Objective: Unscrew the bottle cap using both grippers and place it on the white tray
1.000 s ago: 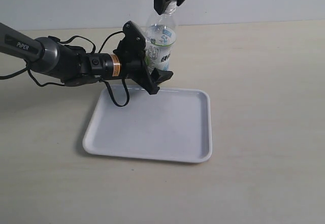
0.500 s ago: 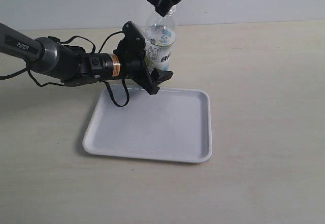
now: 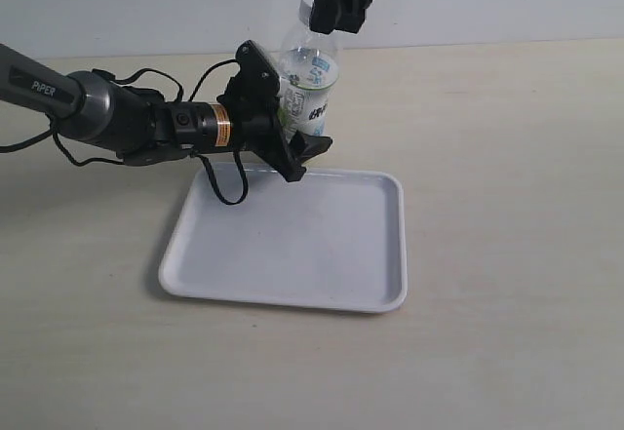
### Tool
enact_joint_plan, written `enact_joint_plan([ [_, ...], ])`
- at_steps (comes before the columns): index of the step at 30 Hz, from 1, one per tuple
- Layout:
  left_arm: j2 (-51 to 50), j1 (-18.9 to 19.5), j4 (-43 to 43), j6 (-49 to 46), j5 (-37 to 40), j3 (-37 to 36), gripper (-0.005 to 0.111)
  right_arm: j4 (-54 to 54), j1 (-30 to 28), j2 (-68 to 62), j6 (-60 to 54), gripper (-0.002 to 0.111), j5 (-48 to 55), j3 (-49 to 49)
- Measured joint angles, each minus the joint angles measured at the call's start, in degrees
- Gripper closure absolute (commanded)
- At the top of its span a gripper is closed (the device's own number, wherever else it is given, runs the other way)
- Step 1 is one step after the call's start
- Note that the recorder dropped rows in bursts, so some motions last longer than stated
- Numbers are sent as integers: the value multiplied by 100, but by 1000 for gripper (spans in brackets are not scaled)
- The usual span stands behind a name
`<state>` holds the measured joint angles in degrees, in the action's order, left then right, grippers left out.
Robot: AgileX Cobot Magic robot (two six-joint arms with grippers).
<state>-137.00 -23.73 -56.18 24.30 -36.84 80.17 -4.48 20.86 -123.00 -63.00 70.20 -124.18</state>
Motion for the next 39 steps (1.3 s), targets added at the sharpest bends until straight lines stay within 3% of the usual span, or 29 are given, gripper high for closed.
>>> enact_joint_plan([
  [18,0,0,10,34,0,0,107,-22,0,0,-4512,108,-31,0],
  [25,0,0,44,57,11,0,107,-22,0,0,-5473,108,-64,0],
  [31,0,0,55,71,11,0,107,4,10,0,-5665,107,-75,0],
  [35,0,0,55,71,11,0,107,13,23,0,-5686,89,-87,0],
  [39,0,0,55,71,11,0,107,13,23,0,-5686,60,-87,0],
])
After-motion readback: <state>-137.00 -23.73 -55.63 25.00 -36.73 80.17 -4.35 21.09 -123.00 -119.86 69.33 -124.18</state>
